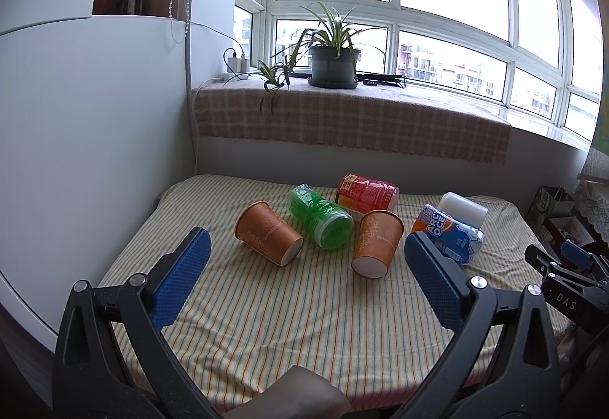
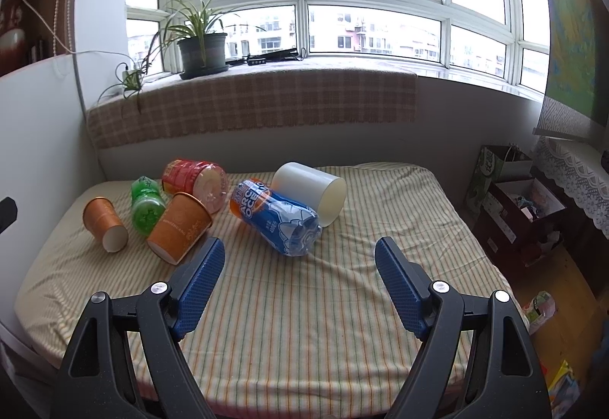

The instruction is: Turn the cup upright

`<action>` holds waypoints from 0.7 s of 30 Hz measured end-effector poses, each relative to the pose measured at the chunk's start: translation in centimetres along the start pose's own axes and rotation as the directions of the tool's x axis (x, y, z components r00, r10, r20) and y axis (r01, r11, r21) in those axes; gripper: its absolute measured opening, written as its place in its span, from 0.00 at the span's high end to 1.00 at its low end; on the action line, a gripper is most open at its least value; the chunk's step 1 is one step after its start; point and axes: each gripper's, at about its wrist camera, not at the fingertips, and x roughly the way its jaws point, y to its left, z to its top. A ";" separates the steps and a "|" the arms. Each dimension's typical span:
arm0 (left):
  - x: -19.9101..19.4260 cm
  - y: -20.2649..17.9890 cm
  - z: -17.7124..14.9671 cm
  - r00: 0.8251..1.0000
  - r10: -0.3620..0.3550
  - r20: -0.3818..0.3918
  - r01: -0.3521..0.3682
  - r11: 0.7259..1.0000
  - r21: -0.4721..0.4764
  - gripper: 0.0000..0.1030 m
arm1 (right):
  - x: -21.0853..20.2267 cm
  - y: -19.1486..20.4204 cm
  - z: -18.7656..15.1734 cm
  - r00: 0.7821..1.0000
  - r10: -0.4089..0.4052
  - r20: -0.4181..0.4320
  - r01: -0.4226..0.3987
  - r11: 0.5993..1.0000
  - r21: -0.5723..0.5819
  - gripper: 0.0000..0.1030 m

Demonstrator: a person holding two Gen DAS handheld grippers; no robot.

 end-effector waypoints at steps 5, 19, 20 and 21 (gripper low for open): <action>0.2 0.3 -0.2 1.000 0.003 -0.008 -0.003 1.000 -0.009 0.00 | -0.1 0.0 0.0 1.000 0.000 0.001 0.000 1.000 0.000 0.21; 0.4 0.3 -0.4 1.000 0.004 -0.011 -0.004 1.000 -0.010 0.00 | -0.2 0.3 0.3 1.000 -0.003 0.009 0.003 1.000 -0.005 0.21; 0.4 0.2 -0.4 1.000 0.005 -0.011 -0.005 1.000 -0.011 0.00 | -0.2 0.3 0.3 1.000 -0.003 0.010 0.003 1.000 -0.005 0.21; 0.4 0.3 -0.4 1.000 0.004 -0.012 -0.004 1.000 -0.011 0.00 | -0.2 0.3 0.3 1.000 -0.003 0.009 0.003 1.000 -0.006 0.21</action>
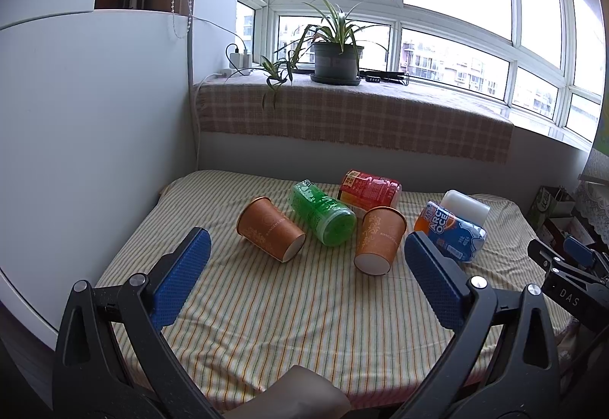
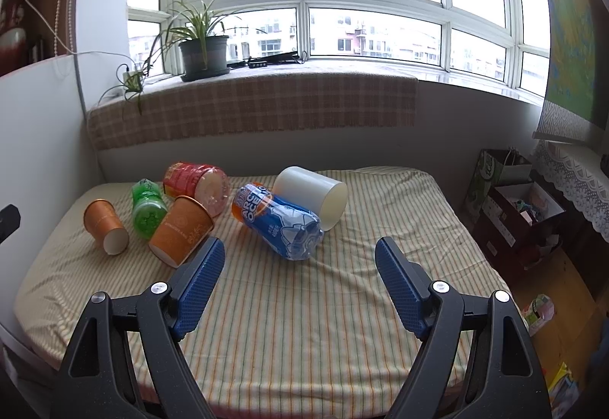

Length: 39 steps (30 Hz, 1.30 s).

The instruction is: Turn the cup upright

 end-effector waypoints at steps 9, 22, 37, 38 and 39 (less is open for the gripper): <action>0.2 -0.1 -0.3 1.000 -0.003 -0.007 0.003 1.000 -0.003 0.00 | 0.1 0.1 0.1 1.000 0.001 0.000 -0.001 1.000 -0.005 0.21; 0.9 0.1 -0.6 1.000 -0.003 -0.024 0.003 1.000 -0.008 0.00 | 0.4 0.3 0.2 1.000 0.003 -0.003 -0.003 1.000 -0.011 0.21; 1.6 0.6 -0.7 0.998 0.013 -0.054 -0.013 1.000 -0.011 0.00 | 1.8 1.2 0.8 0.999 0.035 -0.011 -0.036 0.999 -0.031 0.21; 1.7 0.7 -0.7 0.998 0.016 -0.059 -0.016 1.000 -0.012 0.00 | 1.9 1.3 1.0 0.999 0.043 -0.011 -0.044 0.998 -0.035 0.21; 1.8 0.8 -0.8 0.998 0.020 -0.063 -0.021 1.000 -0.012 0.00 | 2.2 1.5 1.2 0.999 0.053 -0.011 -0.053 0.998 -0.043 0.21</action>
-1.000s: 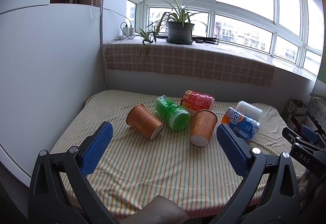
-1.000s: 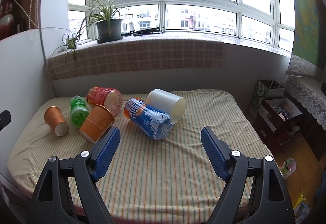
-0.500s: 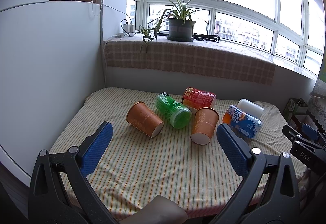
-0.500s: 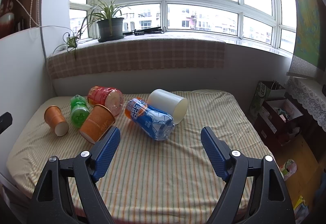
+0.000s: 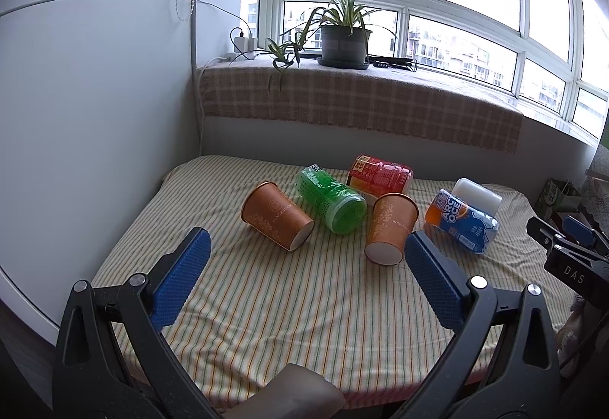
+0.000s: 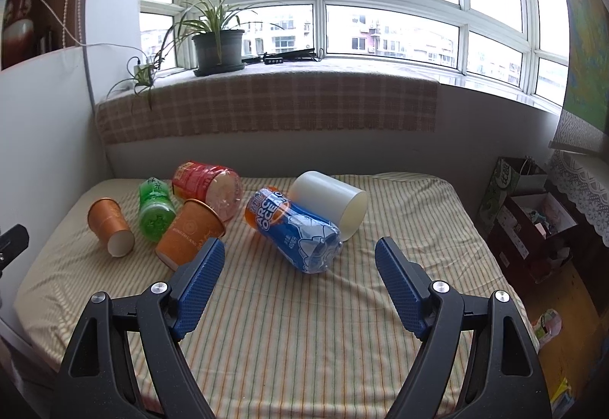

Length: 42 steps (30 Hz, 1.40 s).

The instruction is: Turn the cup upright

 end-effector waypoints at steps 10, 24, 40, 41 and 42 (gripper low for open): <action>0.9 0.9 -0.3 0.999 0.028 -0.037 -0.028 1.000 -0.009 0.00 | 4.1 2.6 2.7 0.988 0.146 -0.058 -0.152 0.980 -0.129 0.21; 1.8 3.4 -0.9 0.994 0.076 -0.083 -0.080 0.996 -0.043 0.00 | 11.7 7.0 7.3 0.956 0.221 -0.191 -0.273 0.909 -0.315 0.21; 2.5 7.3 -1.6 0.979 0.163 -0.120 -0.176 0.978 -0.108 0.00 | 21.1 13.1 9.3 0.872 0.214 -0.440 -0.432 0.759 -0.487 0.21; 2.6 7.4 -1.6 0.979 0.166 -0.122 -0.179 0.978 -0.111 0.00 | 21.8 13.2 9.4 0.865 0.210 -0.456 -0.440 0.755 -0.486 0.21; 2.6 7.7 -1.6 0.977 0.171 -0.125 -0.185 0.976 -0.115 0.00 | 22.3 13.4 9.4 0.857 0.209 -0.471 -0.449 0.751 -0.484 0.21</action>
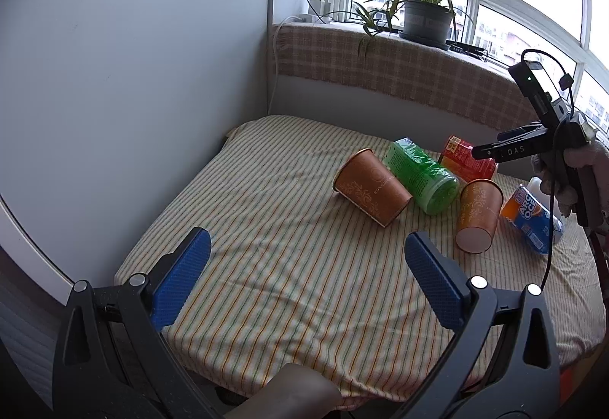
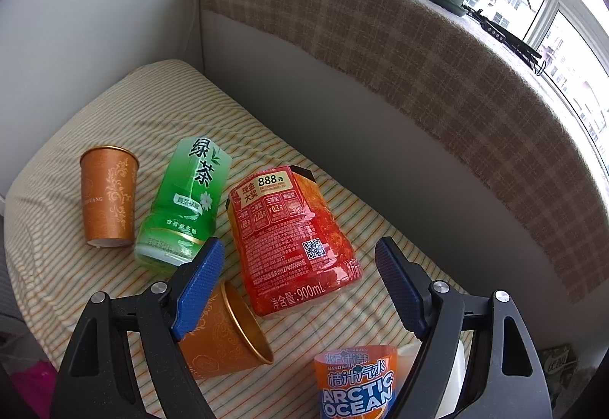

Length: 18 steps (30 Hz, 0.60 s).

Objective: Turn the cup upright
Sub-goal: 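Move the right gripper toward the large red bottle lying sideways, then close the right gripper around the red bottle's body and lift it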

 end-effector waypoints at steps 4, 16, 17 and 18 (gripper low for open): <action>0.3 0.7 0.1 1.000 0.012 -0.008 -0.012 1.000 -0.016 0.00 | 1.8 0.1 1.0 0.997 0.050 -0.057 -0.052 0.998 -0.044 0.21; 1.0 2.2 0.3 0.999 0.043 -0.020 -0.044 0.998 -0.052 0.00 | 5.9 0.1 2.1 0.982 0.045 -0.184 -0.070 0.989 -0.130 0.21; 1.1 2.2 0.3 0.999 0.042 -0.023 -0.044 0.998 -0.054 0.00 | 6.1 0.2 2.2 0.981 0.040 -0.191 -0.068 0.988 -0.139 0.21; 1.2 2.3 0.3 0.999 0.043 -0.026 -0.044 0.997 -0.055 0.00 | 6.4 0.4 2.2 0.978 0.042 -0.202 -0.073 0.986 -0.149 0.21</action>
